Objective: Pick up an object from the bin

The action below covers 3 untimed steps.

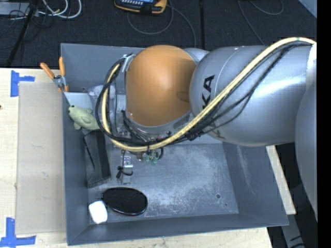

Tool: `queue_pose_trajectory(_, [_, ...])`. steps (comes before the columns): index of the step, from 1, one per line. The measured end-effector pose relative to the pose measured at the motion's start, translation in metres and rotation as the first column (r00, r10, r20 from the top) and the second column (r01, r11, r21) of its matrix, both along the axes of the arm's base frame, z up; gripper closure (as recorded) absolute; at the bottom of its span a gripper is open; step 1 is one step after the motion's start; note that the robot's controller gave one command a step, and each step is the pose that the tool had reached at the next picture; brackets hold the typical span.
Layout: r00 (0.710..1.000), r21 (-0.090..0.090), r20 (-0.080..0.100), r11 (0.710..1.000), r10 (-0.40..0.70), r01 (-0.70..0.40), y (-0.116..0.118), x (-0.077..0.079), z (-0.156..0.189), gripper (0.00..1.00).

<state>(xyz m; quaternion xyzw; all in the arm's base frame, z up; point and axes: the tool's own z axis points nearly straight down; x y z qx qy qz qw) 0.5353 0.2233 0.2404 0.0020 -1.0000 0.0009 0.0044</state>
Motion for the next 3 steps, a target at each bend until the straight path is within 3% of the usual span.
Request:
queue_pose_trajectory(1, [1.0,0.002,0.007,1.0,-0.005,0.005,-0.001,0.002,0.005,0.0])
queue_pose_trajectory(2, [1.0,0.003,0.009,1.0,0.025,-0.025,0.008,-0.004,-0.042,0.0])
queue_pose_trajectory(3, [0.971,0.002,0.004,0.971,0.238,-0.238,-0.002,-0.024,-0.089,0.0])
